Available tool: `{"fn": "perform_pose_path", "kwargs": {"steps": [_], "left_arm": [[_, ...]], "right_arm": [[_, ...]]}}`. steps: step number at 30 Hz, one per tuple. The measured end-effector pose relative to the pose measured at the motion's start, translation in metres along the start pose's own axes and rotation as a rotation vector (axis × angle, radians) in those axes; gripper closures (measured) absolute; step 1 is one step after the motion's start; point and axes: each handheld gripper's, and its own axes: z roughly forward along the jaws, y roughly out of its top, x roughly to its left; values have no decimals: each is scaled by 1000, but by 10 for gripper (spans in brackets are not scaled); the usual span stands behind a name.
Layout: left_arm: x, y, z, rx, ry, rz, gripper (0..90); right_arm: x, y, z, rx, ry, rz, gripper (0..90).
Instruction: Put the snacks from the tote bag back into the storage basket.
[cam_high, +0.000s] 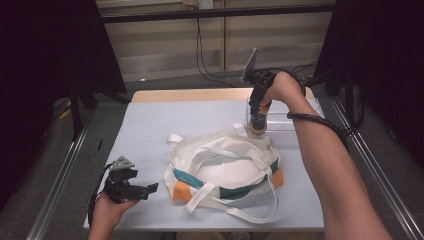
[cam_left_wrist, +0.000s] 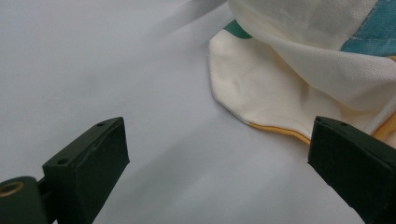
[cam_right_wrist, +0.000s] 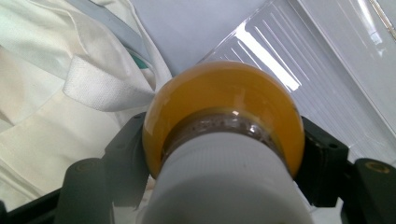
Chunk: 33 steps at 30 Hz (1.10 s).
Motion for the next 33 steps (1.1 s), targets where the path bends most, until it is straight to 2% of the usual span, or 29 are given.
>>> {"fn": "perform_pose_path", "kwargs": {"steps": [33], "left_arm": [[0, 1, 0, 8, 1, -3, 48]], "right_arm": [[0, 0, 12, 6, 0, -3, 302]]}}
